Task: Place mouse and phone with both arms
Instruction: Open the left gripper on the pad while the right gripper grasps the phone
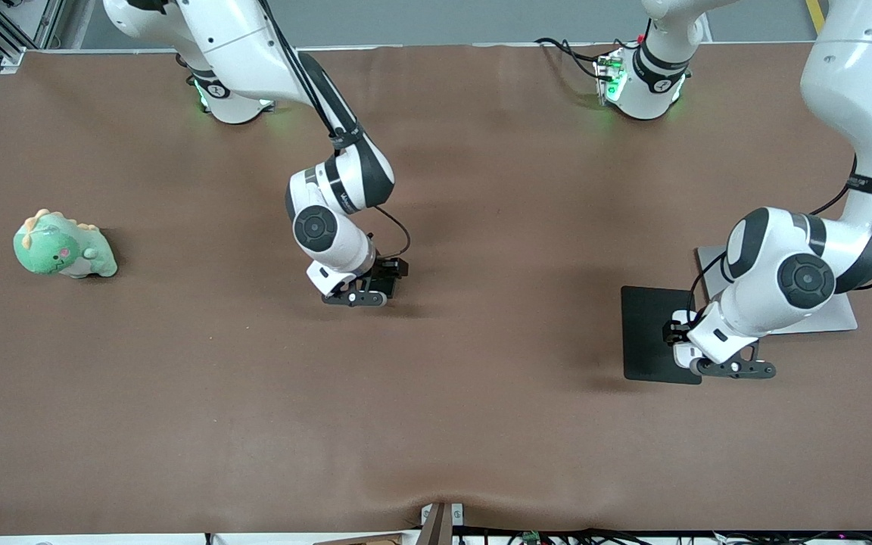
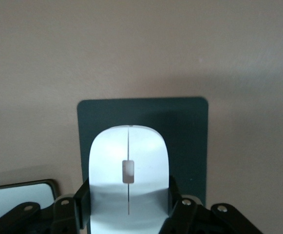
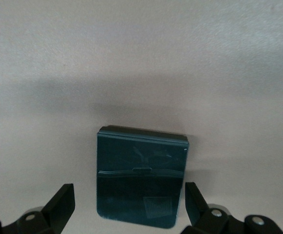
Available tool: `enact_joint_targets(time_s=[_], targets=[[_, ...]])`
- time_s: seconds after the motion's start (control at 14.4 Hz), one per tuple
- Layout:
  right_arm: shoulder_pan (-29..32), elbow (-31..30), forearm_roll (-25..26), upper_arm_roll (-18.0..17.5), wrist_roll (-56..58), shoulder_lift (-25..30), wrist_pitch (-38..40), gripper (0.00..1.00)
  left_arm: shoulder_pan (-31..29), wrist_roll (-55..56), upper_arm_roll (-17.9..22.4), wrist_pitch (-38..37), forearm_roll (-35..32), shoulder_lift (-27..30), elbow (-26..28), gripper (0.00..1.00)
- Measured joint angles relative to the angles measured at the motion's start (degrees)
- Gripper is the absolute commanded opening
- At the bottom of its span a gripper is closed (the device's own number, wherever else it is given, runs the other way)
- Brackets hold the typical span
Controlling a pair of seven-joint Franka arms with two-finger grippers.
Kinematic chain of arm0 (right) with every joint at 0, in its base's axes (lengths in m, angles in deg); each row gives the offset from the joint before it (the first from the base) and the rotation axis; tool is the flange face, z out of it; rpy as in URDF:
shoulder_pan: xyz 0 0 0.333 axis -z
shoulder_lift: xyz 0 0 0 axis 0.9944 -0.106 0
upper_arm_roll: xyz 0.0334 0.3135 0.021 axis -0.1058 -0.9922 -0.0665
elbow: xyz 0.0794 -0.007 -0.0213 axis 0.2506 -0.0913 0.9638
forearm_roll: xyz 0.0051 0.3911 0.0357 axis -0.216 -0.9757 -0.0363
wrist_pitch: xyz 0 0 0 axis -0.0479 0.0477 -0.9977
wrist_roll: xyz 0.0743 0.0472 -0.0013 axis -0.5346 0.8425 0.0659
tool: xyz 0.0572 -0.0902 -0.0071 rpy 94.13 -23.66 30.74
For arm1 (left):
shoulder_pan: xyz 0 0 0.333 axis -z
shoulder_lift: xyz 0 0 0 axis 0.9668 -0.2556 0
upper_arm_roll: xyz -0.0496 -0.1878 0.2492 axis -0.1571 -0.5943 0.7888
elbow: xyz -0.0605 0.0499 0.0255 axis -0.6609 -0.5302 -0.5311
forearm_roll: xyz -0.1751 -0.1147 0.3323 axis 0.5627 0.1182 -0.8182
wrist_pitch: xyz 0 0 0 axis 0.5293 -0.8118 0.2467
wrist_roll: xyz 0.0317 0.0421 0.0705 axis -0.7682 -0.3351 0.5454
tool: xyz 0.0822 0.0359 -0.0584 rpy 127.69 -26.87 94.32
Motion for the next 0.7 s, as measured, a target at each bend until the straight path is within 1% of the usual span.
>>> enact_joint_targets(time_s=[0.35, 0.63, 0.7], targets=[[-0.15, 0.19, 0.0, 0.03, 0.0, -0.57, -0.08, 1.0, -0.14, -1.34, -0.27, 0.7, 0.0, -3.13, -0.02, 0.0], [-0.7, 0.19, 0.14, 0.12, 0.01, -1.04, -0.39, 1.0, -0.01, -1.35, -0.31, 4.38, 0.0, -5.26, -0.03, 0.0], [-0.81, 0.19, 0.3, 0.12, 0.03, -1.21, -0.42, 0.96, -0.03, -1.35, -0.29, 4.89, 0.0, -5.71, -0.03, 0.0]])
